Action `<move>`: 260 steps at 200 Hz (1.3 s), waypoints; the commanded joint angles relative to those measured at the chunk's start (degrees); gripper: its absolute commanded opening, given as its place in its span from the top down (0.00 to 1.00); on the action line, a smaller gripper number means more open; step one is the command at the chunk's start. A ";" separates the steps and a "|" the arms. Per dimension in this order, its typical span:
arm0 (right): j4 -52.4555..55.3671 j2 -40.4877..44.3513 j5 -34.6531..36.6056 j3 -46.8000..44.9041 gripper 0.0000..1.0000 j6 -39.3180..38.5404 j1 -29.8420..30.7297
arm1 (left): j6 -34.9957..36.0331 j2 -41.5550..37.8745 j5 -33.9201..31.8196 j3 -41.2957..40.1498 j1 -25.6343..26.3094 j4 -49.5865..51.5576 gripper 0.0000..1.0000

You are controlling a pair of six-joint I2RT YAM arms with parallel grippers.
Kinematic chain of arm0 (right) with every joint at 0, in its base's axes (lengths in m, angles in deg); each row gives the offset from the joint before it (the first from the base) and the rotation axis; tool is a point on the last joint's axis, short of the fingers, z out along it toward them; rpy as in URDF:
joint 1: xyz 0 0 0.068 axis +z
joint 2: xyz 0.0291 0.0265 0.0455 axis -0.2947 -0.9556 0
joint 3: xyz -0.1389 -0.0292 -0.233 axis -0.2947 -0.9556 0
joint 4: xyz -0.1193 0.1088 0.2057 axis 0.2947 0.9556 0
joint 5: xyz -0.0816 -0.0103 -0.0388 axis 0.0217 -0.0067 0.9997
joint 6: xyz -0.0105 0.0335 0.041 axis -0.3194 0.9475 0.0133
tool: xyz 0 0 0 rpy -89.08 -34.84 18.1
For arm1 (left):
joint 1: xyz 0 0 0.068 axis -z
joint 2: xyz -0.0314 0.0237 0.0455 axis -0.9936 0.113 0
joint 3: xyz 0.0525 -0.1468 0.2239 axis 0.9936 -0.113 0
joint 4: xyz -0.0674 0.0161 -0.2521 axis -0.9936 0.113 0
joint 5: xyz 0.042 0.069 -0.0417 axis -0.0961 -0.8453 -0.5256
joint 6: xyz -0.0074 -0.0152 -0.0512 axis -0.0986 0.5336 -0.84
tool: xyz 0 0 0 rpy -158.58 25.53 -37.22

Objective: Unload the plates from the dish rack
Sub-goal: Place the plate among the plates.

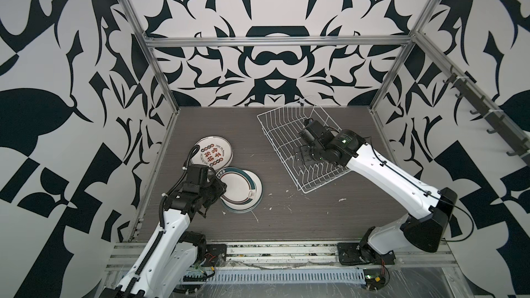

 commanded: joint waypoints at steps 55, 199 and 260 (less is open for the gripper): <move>-1.03 0.22 0.17 -1.11 0.00 -0.66 0.09 | -0.58 1.94 -1.46 0.02 -0.25 0.59 0.53; -1.15 1.17 0.09 -2.64 0.00 -1.05 -0.94 | -0.43 5.89 -0.27 0.29 -0.21 -1.50 0.43; -1.29 1.78 -0.18 -3.47 0.00 -1.05 -1.49 | -0.23 8.02 0.24 0.81 -0.21 -2.18 0.39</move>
